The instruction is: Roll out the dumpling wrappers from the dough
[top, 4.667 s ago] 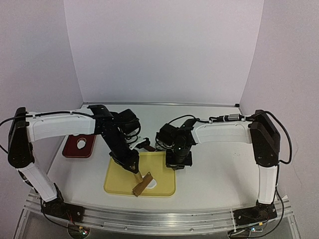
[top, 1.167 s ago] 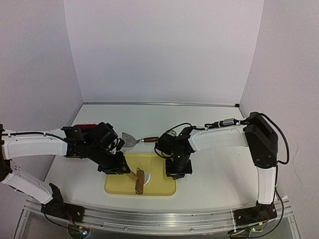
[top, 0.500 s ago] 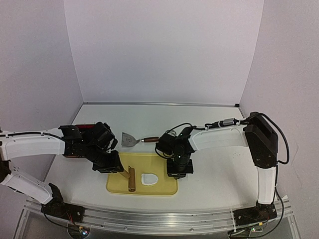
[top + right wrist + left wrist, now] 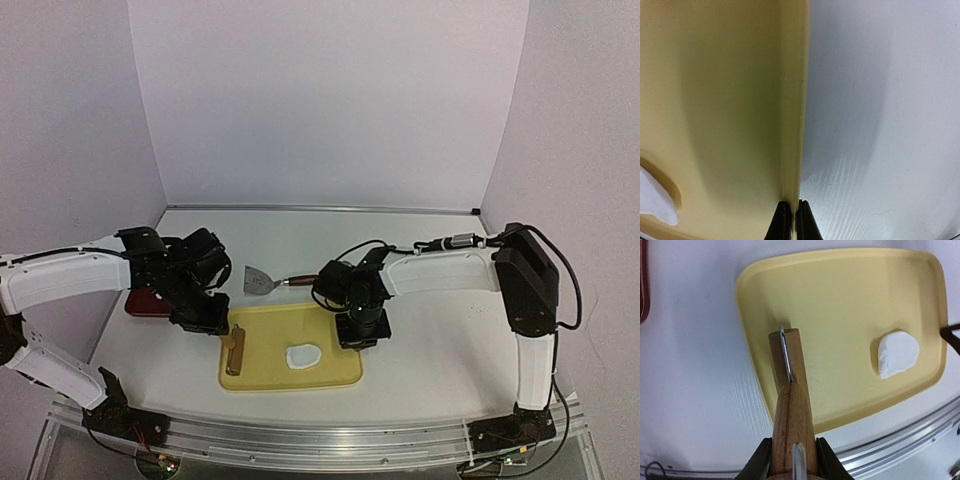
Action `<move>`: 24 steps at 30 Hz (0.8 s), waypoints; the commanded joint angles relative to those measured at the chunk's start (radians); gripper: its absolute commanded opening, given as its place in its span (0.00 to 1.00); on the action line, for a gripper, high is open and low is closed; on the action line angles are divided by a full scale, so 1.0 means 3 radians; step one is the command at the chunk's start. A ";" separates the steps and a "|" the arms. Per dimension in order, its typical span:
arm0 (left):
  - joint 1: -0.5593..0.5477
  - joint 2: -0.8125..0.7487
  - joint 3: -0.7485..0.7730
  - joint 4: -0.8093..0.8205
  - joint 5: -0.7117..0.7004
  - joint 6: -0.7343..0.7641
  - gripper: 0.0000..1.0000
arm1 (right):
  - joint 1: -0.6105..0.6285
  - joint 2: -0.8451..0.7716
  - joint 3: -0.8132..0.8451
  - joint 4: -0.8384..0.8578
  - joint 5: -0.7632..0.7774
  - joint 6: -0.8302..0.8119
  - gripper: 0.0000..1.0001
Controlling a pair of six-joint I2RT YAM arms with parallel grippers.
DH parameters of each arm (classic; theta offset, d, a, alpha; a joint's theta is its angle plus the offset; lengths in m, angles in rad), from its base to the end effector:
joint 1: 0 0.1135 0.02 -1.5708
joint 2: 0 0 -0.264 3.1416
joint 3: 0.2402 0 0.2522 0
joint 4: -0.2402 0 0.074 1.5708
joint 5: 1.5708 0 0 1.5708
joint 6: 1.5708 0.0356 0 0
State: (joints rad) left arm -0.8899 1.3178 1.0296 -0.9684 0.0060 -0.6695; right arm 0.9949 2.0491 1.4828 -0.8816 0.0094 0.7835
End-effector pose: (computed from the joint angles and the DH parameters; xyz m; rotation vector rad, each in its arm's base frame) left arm 0.1507 -0.1864 0.2528 0.3208 2.8864 -0.3296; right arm 0.2148 0.3301 0.1583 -0.3213 3.0369 0.1369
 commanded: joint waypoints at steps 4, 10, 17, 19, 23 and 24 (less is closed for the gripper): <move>0.0000 0.0049 0.0514 0.0159 0.0584 0.1120 0.00 | -0.0138 -0.0115 0.0108 -0.0142 0.0167 -0.0983 0.00; 0.0001 0.0330 0.0737 0.0368 0.0993 0.1357 0.00 | -0.0258 -0.0119 0.0020 0.0054 -0.0153 -0.1224 0.00; -0.0005 0.0711 0.1018 0.0561 0.1413 0.1516 0.00 | -0.0308 -0.0020 0.0027 0.0103 -0.0263 -0.1283 0.00; -0.0005 0.0808 0.1085 0.0554 0.1443 0.1577 0.00 | -0.0318 -0.0007 0.0039 0.0111 -0.0279 -0.1276 0.00; -0.0005 0.0958 0.1141 0.0522 0.1419 0.1704 0.00 | -0.0320 0.0006 0.0043 0.0122 -0.0306 -0.1250 0.00; -0.0005 0.1011 0.1151 0.0496 0.1414 0.1740 0.00 | -0.0320 0.0007 0.0041 0.0126 -0.0311 -0.1241 0.00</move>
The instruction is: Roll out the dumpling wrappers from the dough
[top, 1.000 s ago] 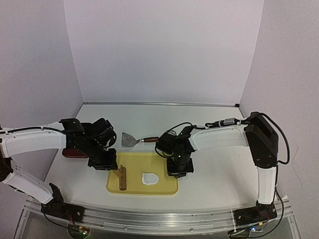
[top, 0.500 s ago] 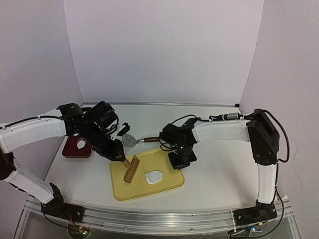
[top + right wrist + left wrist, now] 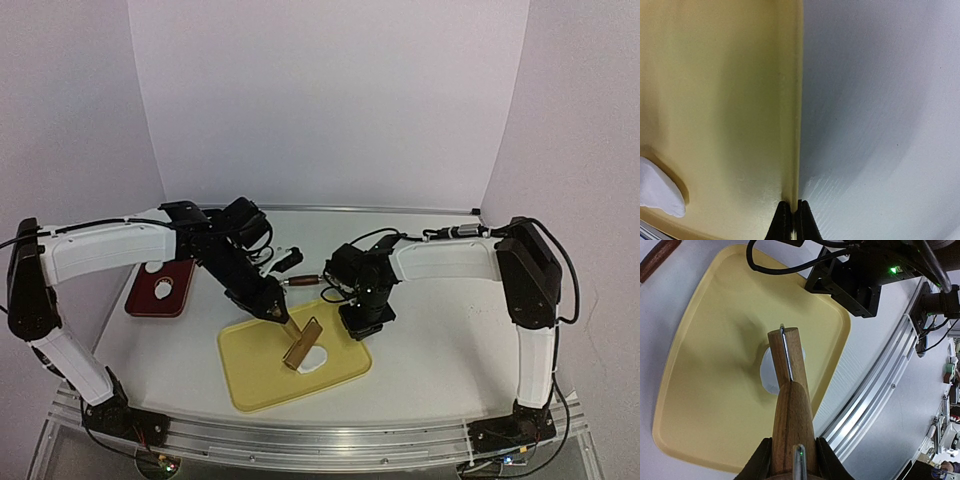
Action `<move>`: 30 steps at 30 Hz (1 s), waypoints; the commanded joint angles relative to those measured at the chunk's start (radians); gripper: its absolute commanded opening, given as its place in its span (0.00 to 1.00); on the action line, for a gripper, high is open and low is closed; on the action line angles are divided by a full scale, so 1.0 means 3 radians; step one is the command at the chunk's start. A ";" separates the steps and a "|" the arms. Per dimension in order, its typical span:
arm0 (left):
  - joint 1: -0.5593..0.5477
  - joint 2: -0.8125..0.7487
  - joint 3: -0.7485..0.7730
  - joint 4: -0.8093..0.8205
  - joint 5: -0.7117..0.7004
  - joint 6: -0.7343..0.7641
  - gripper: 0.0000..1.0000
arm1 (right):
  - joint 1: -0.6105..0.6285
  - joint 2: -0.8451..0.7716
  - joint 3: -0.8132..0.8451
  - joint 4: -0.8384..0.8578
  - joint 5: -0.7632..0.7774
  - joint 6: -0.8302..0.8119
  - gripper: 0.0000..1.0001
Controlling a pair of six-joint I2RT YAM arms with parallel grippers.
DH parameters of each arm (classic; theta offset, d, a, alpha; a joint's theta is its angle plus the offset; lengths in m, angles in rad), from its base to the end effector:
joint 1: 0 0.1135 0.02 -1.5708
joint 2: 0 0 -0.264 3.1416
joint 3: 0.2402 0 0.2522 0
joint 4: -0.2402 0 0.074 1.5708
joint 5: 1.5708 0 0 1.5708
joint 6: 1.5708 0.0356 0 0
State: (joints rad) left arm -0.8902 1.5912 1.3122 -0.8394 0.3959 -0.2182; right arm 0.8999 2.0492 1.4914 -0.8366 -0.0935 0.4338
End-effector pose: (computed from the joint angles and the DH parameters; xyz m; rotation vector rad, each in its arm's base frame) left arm 0.1933 -0.2605 0.2716 1.0630 2.6450 -0.8306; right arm 0.2463 0.3156 0.1614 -0.7162 2.9628 0.2788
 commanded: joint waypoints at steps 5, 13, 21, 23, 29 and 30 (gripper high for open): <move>0.0001 0.0308 0.0220 -0.0046 -0.0087 0.0420 0.00 | -0.0004 0.0011 0.0004 -0.0014 0.0010 -0.0032 0.00; 0.0002 0.0522 0.0184 -0.0184 -0.0270 0.0598 0.00 | -0.0003 0.0001 0.0014 -0.0004 0.0014 0.0031 0.00; -0.0003 0.0561 -0.0184 0.0021 -0.0302 0.0581 0.00 | -0.0004 -0.0024 0.0069 0.0000 0.0015 0.0085 0.00; -0.0006 0.0576 -0.0245 0.0097 -0.0298 0.0561 0.00 | -0.0003 -0.0034 0.0079 0.0002 0.0016 0.0101 0.00; -0.0013 0.0658 -0.0331 0.0272 -0.0243 0.0518 0.00 | -0.0003 -0.0038 0.0110 0.0014 0.0011 0.0137 0.00; -0.0017 0.0671 -0.0339 0.0295 -0.0235 0.0511 0.00 | -0.0004 -0.0039 0.0113 0.0016 0.0011 0.0143 0.00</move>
State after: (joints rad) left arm -0.8869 1.7212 1.2774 -0.7659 0.4411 -0.0785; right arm 0.8974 2.0628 1.4868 -0.8343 -0.1043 0.4571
